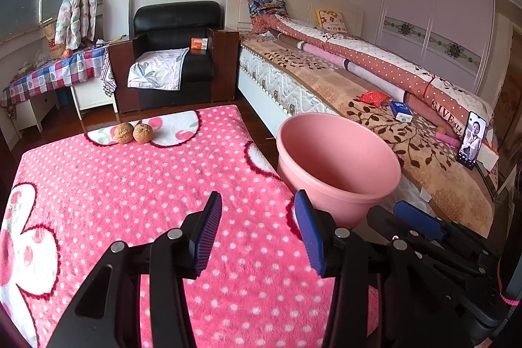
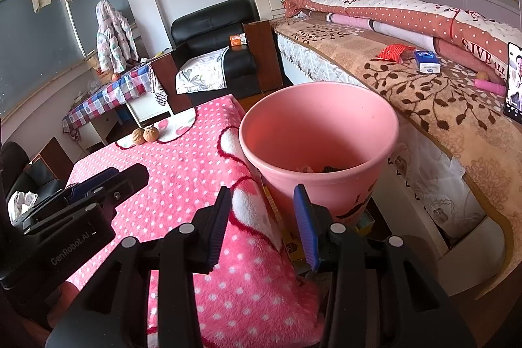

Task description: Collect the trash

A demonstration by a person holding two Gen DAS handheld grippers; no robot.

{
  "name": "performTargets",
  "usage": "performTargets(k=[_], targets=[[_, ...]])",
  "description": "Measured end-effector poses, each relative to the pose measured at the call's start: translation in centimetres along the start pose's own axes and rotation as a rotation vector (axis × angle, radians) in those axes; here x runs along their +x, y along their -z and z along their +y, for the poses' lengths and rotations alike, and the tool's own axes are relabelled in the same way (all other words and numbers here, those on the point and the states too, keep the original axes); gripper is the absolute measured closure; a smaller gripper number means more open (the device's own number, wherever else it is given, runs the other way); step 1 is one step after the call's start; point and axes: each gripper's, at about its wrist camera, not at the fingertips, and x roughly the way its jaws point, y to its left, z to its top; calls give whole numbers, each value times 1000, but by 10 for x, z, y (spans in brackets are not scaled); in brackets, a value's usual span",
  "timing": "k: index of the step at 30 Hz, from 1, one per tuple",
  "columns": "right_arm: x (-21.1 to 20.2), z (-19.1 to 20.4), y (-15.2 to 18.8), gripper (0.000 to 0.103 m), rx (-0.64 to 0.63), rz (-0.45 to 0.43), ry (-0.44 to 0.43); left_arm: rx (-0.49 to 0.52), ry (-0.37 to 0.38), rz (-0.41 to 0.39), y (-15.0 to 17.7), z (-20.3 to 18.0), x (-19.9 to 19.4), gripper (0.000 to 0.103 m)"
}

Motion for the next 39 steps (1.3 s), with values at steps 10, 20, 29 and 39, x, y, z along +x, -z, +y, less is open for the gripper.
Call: performTargets(k=[10, 20, 29, 39], targets=[[0, 0, 0, 62, 0, 1, 1, 0, 0, 3, 0, 0, 1, 57], [1, 0, 1, 62, 1, 5, 1, 0, 0, 6, 2, -1, 2, 57], [2, 0, 5, 62, 1, 10, 1, 0, 3, 10, 4, 0, 1, 57], [5, -1, 9, 62, 2, 13, 3, 2, 6, 16, 11, -3, 3, 57]])
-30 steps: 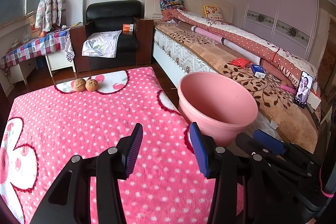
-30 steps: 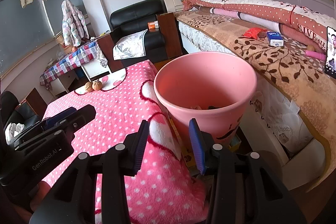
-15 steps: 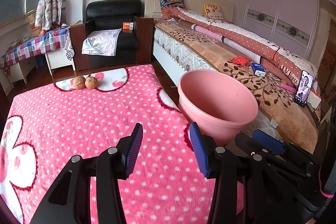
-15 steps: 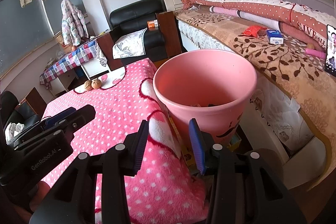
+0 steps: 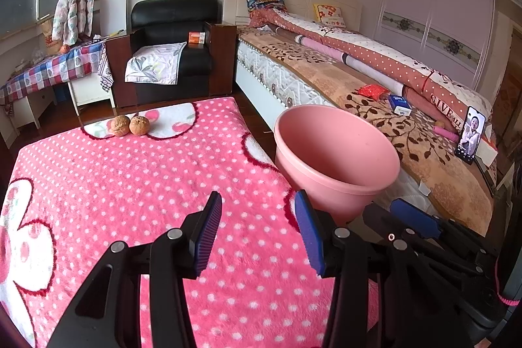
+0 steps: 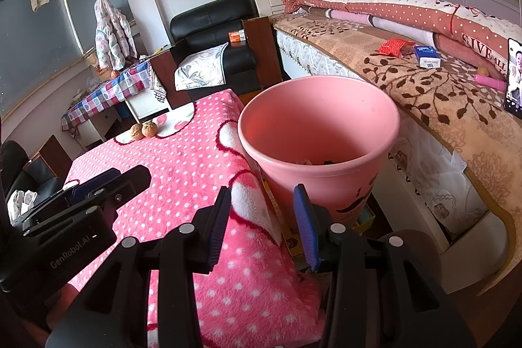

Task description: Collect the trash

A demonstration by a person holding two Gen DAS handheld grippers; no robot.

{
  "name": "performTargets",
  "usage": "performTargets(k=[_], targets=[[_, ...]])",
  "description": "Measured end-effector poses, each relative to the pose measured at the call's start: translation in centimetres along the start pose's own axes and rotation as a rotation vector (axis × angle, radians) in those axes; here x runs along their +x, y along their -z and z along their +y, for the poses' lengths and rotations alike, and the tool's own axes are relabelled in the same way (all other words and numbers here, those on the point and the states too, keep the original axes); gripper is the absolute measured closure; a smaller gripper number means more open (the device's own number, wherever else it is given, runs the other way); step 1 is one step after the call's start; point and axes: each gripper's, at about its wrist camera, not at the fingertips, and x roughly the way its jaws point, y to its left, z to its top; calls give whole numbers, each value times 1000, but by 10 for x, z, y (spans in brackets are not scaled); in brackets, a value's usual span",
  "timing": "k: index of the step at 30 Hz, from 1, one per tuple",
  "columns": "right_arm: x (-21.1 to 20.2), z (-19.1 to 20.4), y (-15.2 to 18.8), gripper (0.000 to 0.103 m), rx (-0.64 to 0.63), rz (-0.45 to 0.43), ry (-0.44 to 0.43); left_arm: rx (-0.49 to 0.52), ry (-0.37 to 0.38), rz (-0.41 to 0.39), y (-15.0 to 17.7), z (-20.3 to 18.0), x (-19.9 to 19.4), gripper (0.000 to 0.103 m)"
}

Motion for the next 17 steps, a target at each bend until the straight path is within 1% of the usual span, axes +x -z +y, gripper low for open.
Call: performTargets(k=[4, 17], targets=[[0, 0, 0, 62, 0, 1, 1, 3, -1, 2, 6, -2, -2, 57], [3, -1, 3, 62, -2, 9, 1, -1, -5, 20, 5, -1, 1, 57]])
